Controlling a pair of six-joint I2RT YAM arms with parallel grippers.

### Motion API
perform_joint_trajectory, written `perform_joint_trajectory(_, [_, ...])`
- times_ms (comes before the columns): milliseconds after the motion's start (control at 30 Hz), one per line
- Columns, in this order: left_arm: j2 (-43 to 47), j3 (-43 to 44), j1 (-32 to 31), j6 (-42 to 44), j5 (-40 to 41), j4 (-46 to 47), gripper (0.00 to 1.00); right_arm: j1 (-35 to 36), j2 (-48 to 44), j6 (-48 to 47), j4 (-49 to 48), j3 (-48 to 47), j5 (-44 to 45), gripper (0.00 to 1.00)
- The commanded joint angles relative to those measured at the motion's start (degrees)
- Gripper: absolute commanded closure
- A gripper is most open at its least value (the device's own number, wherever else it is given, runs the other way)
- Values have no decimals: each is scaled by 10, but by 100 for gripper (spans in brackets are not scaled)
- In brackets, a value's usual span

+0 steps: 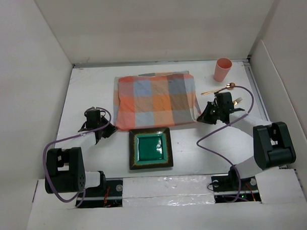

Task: Set the dinner table for one person

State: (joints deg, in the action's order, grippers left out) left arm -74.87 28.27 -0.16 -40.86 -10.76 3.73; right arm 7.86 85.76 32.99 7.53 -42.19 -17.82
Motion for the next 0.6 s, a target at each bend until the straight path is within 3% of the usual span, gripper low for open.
perform_joint_trajectory(0, [18, 18, 5, 3, 30, -14, 86, 0, -30, -7, 9, 6, 31, 93])
perform_joint_trajectory(67, [26, 23, 5, 2, 31, -21, 83, 5, -37, -7, 19, 6, 34, 80])
perform_joint_trajectory(100, [31, 31, 5, 1, 35, -34, 80, 5, -44, -11, 29, 4, 33, 69])
perform_joint_trajectory(133, [32, 31, 5, 2, 35, -34, 80, 5, -45, -11, 29, 4, 33, 69])
perform_joint_trajectory(167, [41, 41, 5, 3, 35, -35, 80, 5, -58, -16, 42, 0, 33, 59])
perform_joint_trajectory(267, [69, 65, 5, 7, 47, -63, 81, 5, -85, -32, 84, -17, 48, 43])
perform_joint_trajectory(333, [84, 91, 5, 10, 54, -79, 81, 5, -111, -42, 113, -30, 66, 37])
perform_joint_trajectory(433, [108, 126, 5, 17, 51, -100, 81, 11, -154, -57, 152, -39, 71, 37])
perform_joint_trajectory(500, [125, 139, 5, 25, 47, -117, 81, 33, -177, -63, 155, -27, 54, 46])
perform_joint_trajectory(567, [138, 164, 5, 32, 43, -129, 81, 58, -204, -56, 156, -15, 33, 80])
